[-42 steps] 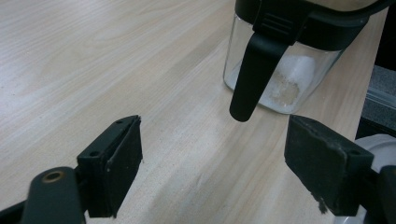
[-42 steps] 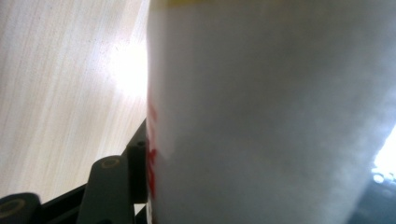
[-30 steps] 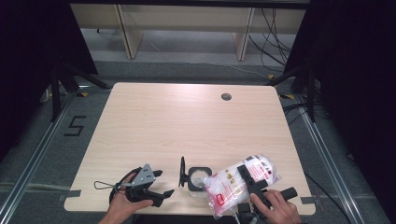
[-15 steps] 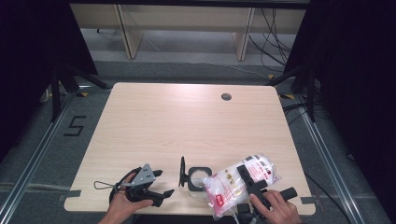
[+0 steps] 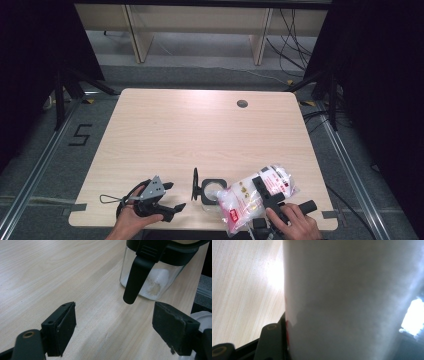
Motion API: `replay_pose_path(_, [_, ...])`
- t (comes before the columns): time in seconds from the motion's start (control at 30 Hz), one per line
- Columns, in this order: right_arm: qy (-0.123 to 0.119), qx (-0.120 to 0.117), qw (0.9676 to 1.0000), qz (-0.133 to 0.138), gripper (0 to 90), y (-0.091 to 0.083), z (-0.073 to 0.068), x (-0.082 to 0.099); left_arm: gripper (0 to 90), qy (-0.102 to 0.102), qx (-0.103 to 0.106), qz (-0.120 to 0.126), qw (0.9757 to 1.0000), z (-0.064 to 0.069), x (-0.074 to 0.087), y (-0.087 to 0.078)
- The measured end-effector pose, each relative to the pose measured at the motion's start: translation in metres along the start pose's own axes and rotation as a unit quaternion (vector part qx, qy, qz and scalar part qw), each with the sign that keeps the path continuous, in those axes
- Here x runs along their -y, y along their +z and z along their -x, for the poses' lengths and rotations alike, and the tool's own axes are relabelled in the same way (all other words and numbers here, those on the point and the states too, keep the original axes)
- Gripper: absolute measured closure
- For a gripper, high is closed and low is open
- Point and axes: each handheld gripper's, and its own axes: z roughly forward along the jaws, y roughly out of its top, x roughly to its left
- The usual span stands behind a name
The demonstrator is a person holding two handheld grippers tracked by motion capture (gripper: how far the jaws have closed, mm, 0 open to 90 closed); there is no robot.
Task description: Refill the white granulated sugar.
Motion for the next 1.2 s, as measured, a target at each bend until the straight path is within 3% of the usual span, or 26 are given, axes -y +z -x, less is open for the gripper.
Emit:
replay_pose_path(0.2, [0.009, 0.000, 0.9999, -0.006, 43.5, -0.0006, -0.0021, 0.0004, 18.9, 0.011, 0.004, 0.001, 0.9999, 0.0009, -0.0011, 0.0009])
replay_pose_path(0.4, [0.004, 0.004, 1.0000, 0.000, 43.6, 0.0007, -0.0012, 0.0013, 19.0, -0.002, 0.000, 0.004, 1.0000, 0.0013, -0.0001, -0.0001])
replay_pose_path(0.53, [0.016, 0.001, 0.9999, -0.002, 43.7, 0.0004, -0.0034, 0.0011, 19.0, 0.002, 0.001, 0.000, 1.0000, 0.0016, -0.0003, -0.0005])
replay_pose_path(0.57, [0.021, 0.001, 0.9998, -0.004, 43.7, 0.0002, -0.0042, 0.0012, 19.0, 0.011, 0.002, 0.004, 0.9999, 0.0010, -0.0008, -0.0001])
replay_pose_path(0.6, [0.008, 0.005, 0.9999, 0.006, 43.8, 0.0016, -0.0020, 0.0012, 19.0, 0.015, 0.002, 0.001, 0.9999, 0.0007, -0.0009, -0.0005])
replay_pose_path(0.63, [0.009, 0.003, 0.9999, 0.006, 43.8, 0.0015, -0.0025, 0.0017, 19.0, 0.018, 0.001, -0.001, 0.9998, 0.0003, -0.0010, -0.0007])
replay_pose_path(0.67, [0.023, 0.000, 0.9997, 0.003, 43.8, 0.0010, -0.0044, 0.0024, 19.0, 0.018, 0.001, -0.001, 0.9998, 0.0002, -0.0009, -0.0009])
replay_pose_path(0.7, [0.018, -0.002, 0.9998, 0.003, 43.8, 0.0013, -0.0035, 0.0028, 19.0, 0.012, 0.002, 0.004, 0.9999, 0.0010, -0.0007, -0.0002])
replay_pose_path(0.77, [0.030, 0.000, 0.9995, -0.003, 43.9, 0.0009, -0.0060, 0.0032, 19.0, 0.019, 0.000, 0.002, 0.9998, -0.0004, -0.0009, -0.0007])
replay_pose_path(0.83, [0.020, 0.001, 0.9998, 0.007, 43.9, 0.0024, -0.0040, 0.0040, 19.0, 0.020, 0.002, -0.004, 0.9998, 0.0001, -0.0016, -0.0017])
replay_pose_path(0.9, [0.019, -0.001, 0.9998, 0.011, 43.9, 0.0028, -0.0043, 0.0051, 19.0, 0.019, 0.004, -0.003, 0.9998, 0.0001, -0.0014, -0.0014])
replay_pose_path(0.97, [0.036, -0.004, 0.9993, 0.003, 44.0, 0.0022, -0.0072, 0.0055, 19.0, 0.020, 0.002, -0.003, 0.9998, 0.0002, -0.0015, -0.0016])
replay_pose_path(1.07, [0.025, -0.004, 0.9996, 0.013, 44.0, 0.0036, -0.0052, 0.0062, 19.0, 0.010, 0.000, -0.004, 0.9999, 0.0014, -0.0009, -0.0021])
replay_pose_path(1.17, [0.027, 0.001, 0.9995, 0.015, 44.1, 0.0036, -0.0064, 0.0067, 19.0, 0.020, 0.003, -0.002, 0.9998, 0.0001, -0.0015, -0.0019])
replay_pose_path(1.2, [0.024, -0.002, 0.9996, 0.012, 44.1, 0.0029, -0.0054, 0.0064, 19.0, 0.007, 0.003, -0.001, 1.0000, 0.0016, -0.0006, -0.0015])
